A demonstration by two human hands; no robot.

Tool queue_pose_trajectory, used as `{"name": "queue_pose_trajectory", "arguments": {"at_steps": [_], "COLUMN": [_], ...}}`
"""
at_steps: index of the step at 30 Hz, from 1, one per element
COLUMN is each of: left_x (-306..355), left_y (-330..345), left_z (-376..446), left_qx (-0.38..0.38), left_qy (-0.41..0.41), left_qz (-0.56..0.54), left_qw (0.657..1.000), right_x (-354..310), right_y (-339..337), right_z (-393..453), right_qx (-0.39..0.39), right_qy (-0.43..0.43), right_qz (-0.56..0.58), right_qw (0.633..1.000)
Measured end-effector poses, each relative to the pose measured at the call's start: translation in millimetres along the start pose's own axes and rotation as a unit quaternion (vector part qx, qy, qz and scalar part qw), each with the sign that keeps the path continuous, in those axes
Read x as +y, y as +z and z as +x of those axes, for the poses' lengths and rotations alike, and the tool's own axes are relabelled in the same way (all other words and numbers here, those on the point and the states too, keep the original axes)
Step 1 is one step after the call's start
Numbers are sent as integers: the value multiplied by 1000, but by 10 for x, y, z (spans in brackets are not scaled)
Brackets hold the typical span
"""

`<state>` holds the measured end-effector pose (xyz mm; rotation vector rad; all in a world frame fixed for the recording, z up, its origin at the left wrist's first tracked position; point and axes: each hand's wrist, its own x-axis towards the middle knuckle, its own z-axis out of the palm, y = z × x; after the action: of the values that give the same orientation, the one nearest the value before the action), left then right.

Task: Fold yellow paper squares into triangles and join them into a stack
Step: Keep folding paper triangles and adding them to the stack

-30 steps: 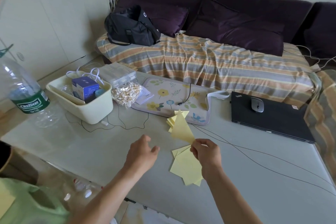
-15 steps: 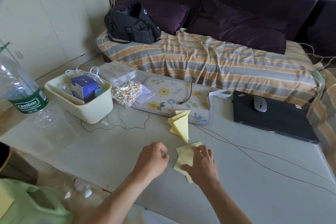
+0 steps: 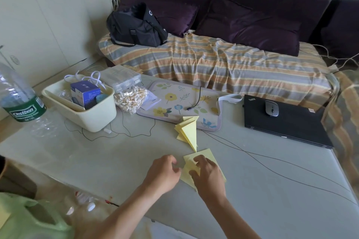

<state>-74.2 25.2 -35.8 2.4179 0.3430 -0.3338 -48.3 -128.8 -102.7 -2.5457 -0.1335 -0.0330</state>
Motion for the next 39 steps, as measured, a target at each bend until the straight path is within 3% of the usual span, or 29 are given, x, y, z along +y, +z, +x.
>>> {"name": "queue_pose_trajectory", "arguments": {"at_steps": [4, 7, 11, 16, 20, 28, 33, 39], "left_x": [34, 54, 103, 181, 222, 247, 251, 264], "left_y": [11, 21, -48, -150, -154, -99, -116, -106], "left_z": [5, 6, -21, -83, -125, -128, -103, -101], "left_qx": [-30, -24, 0, -10, 10, -9, 17, 49], "left_qy": [-44, -54, -71, -59, -46, -100, -103, -71], "left_qz": [-57, -200, -336, -381, -382, -404, -428, -426], "left_qw": [997, 978, 939, 923, 923, 909, 898, 900], "right_x": [-103, -218, -242, -167, -90, -27, -108, -118], "right_y": [-87, -189, -307, -505, -678, -721, -784, -712], "right_z": [-12, -73, -149, -157, -159, -214, -263, -278], "right_qx": [46, 67, 26, 1, -84, -21, 7, 66], "right_qy": [-44, -87, -86, 37, 153, 124, 43, -57], "right_qz": [119, 167, 206, 249, 390, 421, 472, 325], "right_qw": [991, 980, 974, 968, 904, 898, 881, 942]}}
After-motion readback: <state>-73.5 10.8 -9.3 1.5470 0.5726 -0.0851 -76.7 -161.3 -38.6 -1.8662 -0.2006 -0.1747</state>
